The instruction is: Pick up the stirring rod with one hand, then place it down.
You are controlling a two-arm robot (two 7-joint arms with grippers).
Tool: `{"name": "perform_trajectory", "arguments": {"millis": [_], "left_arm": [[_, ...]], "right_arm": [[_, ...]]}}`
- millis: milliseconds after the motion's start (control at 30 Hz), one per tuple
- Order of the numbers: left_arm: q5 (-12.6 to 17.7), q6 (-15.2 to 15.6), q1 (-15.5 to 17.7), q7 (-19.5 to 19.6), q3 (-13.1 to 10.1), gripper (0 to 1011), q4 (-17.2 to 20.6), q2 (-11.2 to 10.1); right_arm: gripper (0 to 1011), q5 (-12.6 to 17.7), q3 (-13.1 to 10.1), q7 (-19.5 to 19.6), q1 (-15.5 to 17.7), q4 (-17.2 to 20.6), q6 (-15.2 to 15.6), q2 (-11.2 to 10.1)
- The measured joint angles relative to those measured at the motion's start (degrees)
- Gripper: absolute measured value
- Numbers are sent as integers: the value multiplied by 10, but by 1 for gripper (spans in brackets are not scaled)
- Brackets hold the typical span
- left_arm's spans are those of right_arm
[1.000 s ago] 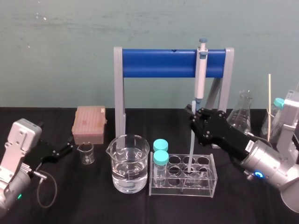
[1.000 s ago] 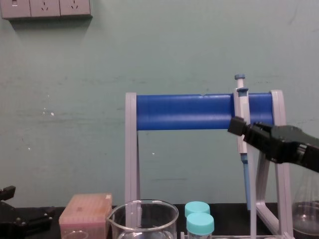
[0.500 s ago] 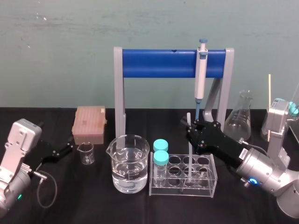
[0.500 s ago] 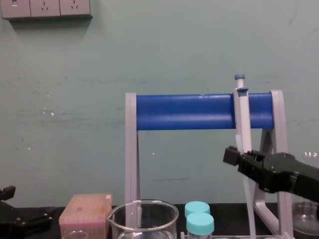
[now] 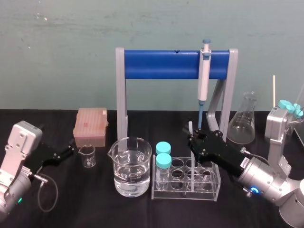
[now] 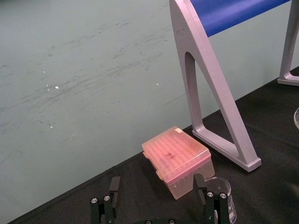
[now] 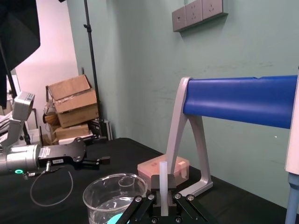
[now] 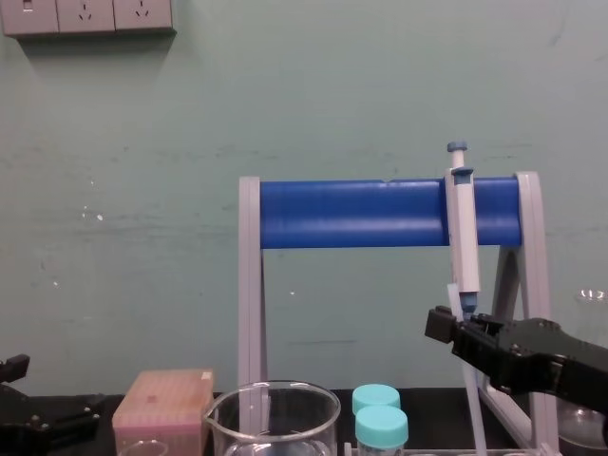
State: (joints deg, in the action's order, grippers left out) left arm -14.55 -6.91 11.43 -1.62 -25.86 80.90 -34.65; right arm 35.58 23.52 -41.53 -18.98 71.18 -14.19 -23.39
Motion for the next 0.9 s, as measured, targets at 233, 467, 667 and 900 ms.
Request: {"name": "perform_trajectory", "arguments": {"millis": [233,467,667,900], "left_arm": [[0,0,0,0,0,1000,0,0],[0,0,0,0,0,1000,0,0],[0,0,0,0,0,1000,0,0],[0,0,0,0,0,1000,0,0]], "right_arm": [[72,-5,-1,6,2,1,0,1],[72,-5,-1,6,2,2,0,1],[226,-4,-1,5,2,1,0,0],[407,-4,-1,5,2,2,0,0]]}}
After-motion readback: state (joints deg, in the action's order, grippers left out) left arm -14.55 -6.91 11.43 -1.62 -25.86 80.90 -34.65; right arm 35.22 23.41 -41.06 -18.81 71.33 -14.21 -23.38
